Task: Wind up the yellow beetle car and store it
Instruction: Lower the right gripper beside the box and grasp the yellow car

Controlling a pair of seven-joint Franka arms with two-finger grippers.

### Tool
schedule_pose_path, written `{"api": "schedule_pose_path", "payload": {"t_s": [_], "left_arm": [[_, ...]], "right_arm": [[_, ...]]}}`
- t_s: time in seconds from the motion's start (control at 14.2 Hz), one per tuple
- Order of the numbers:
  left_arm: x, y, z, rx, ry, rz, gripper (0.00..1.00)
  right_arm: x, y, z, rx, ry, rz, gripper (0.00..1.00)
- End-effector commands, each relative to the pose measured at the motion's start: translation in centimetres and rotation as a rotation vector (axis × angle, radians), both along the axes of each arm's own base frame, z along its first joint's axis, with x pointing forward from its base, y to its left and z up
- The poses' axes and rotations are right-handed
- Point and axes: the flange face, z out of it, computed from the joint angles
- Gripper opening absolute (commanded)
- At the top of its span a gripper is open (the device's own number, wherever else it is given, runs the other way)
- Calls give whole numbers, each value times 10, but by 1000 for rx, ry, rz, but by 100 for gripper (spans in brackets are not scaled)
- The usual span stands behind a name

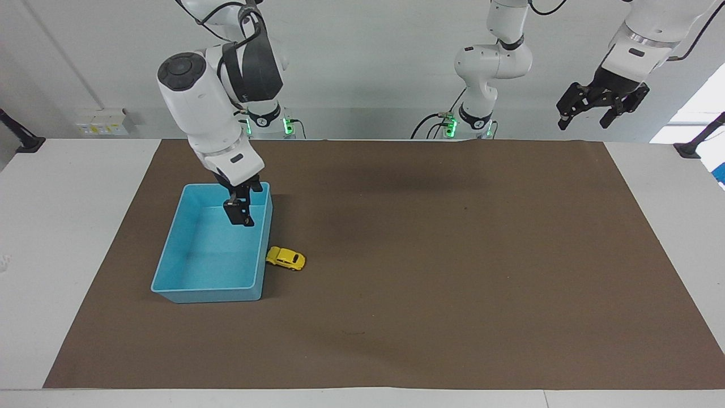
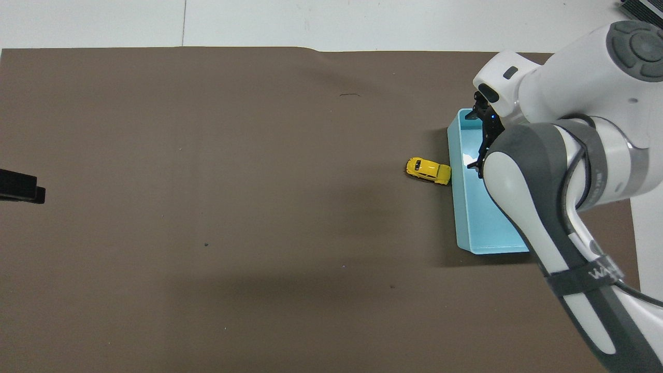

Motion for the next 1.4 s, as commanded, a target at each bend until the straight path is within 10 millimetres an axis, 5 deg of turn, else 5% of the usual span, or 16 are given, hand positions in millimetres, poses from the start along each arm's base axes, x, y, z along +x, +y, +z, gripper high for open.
{"api": "schedule_pose_path", "payload": {"t_s": [0.0,0.91,1.33], "left_arm": [[-4,2,4,-12,4,4,100],[-6,6,5,-11,5,5,100],[-6,6,5,-11,7,5,100]], "right_arm": [[9,4,-24,5,-2,44,100],[0,10,-151,-19,2,74,100],[-2,14,-180,-18,12,65,100]]}}
